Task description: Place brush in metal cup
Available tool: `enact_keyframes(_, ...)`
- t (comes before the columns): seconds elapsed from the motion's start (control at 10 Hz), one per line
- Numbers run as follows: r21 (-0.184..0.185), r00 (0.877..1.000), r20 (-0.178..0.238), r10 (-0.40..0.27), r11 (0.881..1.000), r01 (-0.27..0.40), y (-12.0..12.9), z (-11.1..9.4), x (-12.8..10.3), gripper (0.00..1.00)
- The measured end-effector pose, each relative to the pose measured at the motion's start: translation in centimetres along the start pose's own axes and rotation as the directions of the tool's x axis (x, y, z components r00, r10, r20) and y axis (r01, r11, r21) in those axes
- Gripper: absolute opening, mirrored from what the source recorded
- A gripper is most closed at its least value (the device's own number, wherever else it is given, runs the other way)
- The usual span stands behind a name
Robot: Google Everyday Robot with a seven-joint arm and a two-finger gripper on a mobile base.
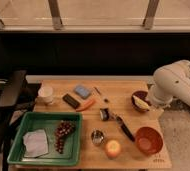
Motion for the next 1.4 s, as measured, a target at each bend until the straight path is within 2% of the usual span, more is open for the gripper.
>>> enact_keyframes(1.2, 0.000, 1.000, 0.000, 0.000, 1.000, 0.000, 0.01, 0.00, 0.00, 0.65)
enact_keyframes(1.3, 0.002, 1.000, -0.001, -0.001, 1.000, 0.001, 0.03, 0.01, 0.02, 0.65)
enact_keyframes(1.4, 0.020, 1.000, 0.002, -0.003, 1.000, 0.003, -0.14, 0.07, -0.10, 0.65)
